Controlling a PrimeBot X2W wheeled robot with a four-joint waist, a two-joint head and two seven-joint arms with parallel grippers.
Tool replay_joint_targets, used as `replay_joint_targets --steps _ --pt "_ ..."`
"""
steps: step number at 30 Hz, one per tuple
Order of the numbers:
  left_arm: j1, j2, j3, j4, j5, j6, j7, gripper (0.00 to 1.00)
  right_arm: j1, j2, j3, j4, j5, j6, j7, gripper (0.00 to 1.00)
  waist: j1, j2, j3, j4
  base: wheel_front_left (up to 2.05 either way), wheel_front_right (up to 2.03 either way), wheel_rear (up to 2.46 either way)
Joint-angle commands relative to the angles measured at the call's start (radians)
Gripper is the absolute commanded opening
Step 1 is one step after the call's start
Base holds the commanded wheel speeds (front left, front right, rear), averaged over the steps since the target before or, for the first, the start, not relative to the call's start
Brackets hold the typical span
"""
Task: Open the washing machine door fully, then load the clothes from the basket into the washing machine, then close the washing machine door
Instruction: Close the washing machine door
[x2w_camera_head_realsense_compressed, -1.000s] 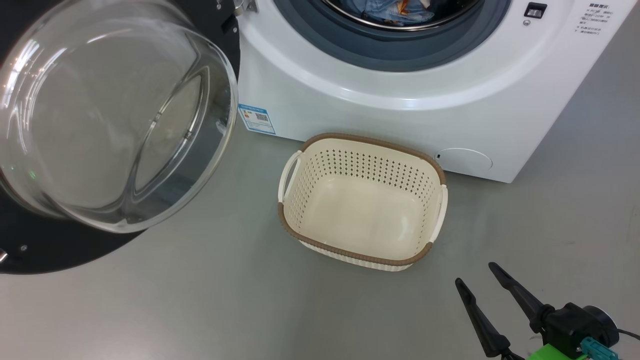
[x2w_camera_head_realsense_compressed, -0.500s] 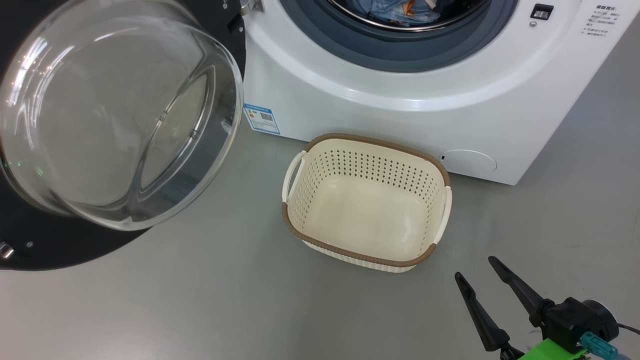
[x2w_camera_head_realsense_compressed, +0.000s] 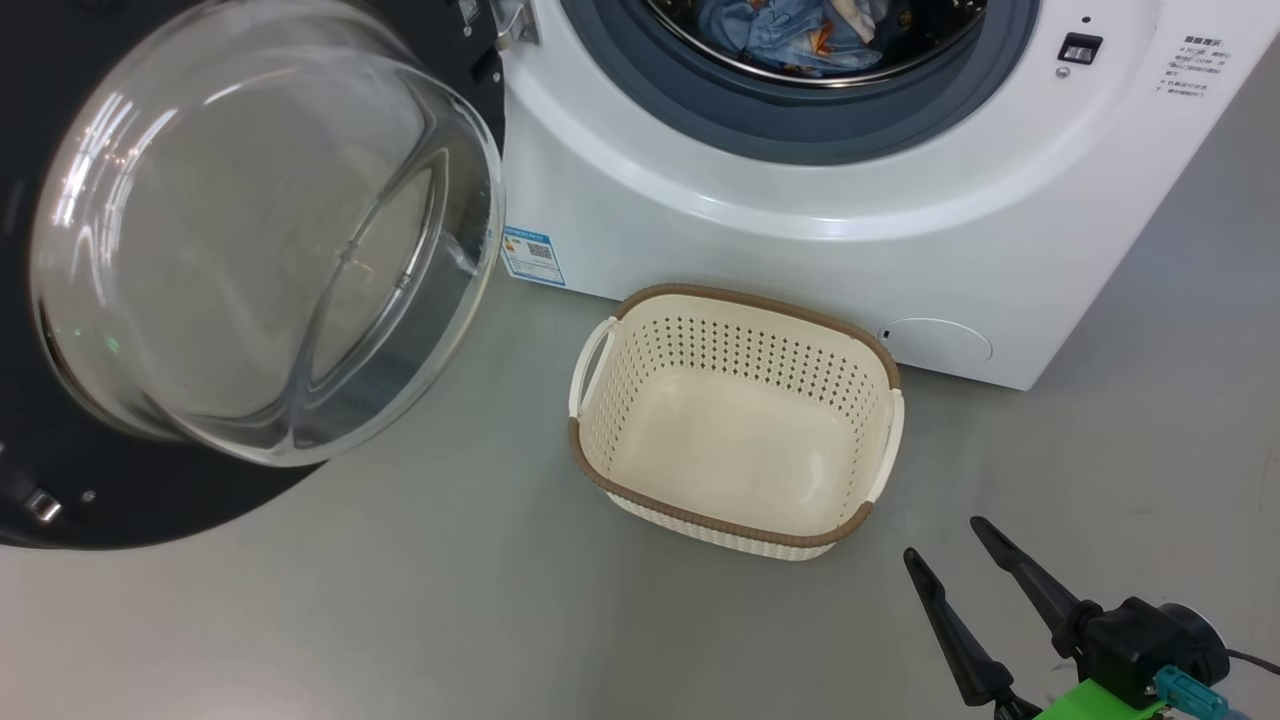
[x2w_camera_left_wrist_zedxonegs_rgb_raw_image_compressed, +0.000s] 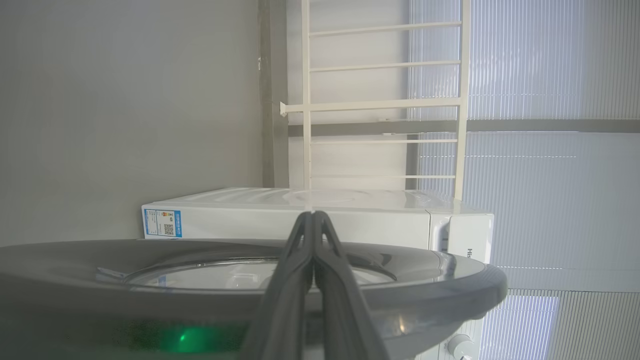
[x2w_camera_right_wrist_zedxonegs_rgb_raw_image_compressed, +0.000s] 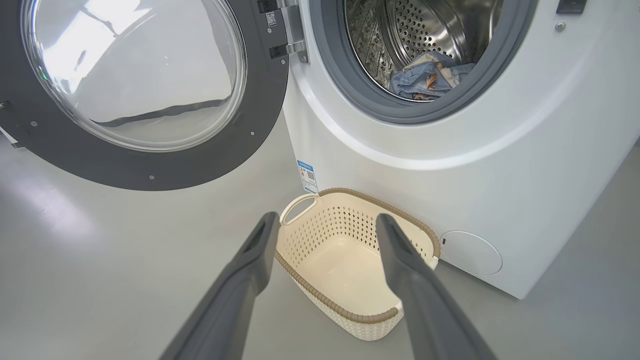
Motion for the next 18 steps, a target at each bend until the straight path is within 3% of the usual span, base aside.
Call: replay_joint_targets --steps 1,18 --pt "0.025 0.040 -0.003 -0.034 -0.004 -0.007 0.032 0.00 -0.015 -0.007 0.017 -0.022 -0.001 0.006 -0.005 1.00 0.0000 0.0000 -0.003 0.002 0.00 0.00 0.00" --pt "0.087 -0.032 -0.058 -0.159 0.004 0.010 0.143 0.00 -0.015 0.023 0.018 -0.013 0.006 0.006 -0.005 1.00 0.0000 0.0000 -0.053 0.016 0.00 0.00 0.00"
